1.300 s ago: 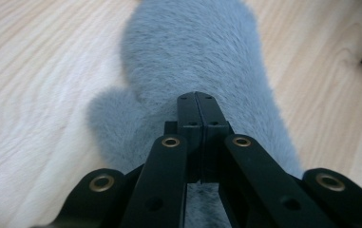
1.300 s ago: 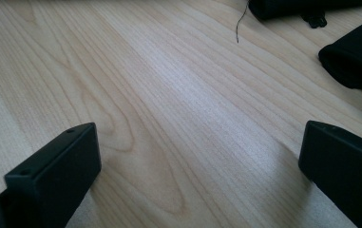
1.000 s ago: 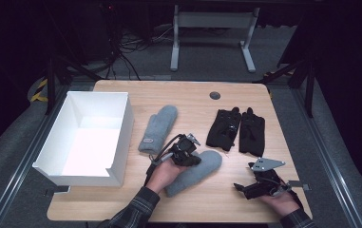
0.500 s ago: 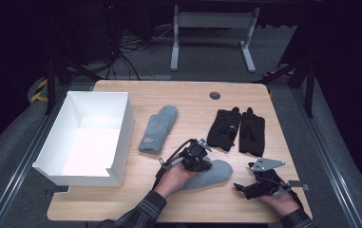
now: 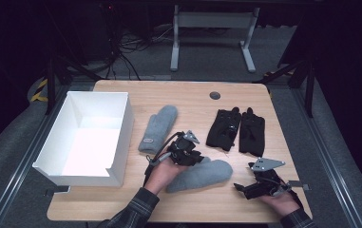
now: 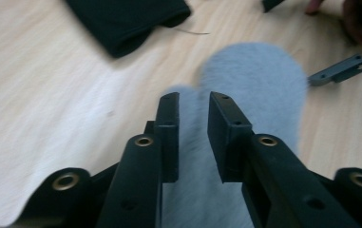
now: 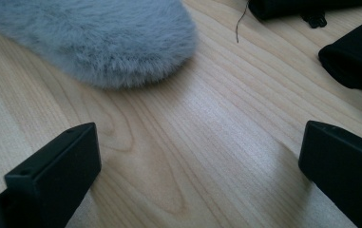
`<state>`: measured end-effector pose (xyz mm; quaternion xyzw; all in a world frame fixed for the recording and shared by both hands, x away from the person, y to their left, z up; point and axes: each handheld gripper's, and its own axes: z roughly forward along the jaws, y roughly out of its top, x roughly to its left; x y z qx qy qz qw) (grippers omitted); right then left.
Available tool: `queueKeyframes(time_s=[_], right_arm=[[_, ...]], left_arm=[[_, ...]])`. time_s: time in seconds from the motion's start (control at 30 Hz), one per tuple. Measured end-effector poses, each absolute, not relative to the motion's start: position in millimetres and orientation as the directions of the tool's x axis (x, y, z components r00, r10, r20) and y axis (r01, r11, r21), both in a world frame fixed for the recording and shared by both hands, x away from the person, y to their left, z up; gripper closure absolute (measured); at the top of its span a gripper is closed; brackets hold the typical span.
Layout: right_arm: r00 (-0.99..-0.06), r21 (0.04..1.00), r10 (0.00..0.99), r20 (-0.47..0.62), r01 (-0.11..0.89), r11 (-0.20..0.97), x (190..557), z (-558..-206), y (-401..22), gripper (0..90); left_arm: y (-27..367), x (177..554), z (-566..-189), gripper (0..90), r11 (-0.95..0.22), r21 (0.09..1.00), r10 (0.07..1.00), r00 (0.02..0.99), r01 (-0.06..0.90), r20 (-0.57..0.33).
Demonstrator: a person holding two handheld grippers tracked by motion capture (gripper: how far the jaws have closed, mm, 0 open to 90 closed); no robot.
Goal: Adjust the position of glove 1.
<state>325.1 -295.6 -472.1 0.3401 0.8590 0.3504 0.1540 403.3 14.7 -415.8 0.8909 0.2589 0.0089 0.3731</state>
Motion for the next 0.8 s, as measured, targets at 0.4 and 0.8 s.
queueKeyframes(time_s=[0.4,0.8], right_arm=[[-0.721,0.707,0.693,-0.026,0.477,0.522,325,-472,-295,0.3],[-0.722,0.706,0.691,-0.026,0.477,0.524,327,-472,-295,0.3]], left_arm=[[63,428,-408,52.9,-0.497,0.695,0.639,0.761,0.519,-0.111],[83,455,-421,44.9,-0.417,0.707,0.794,0.607,0.572,-0.024]])
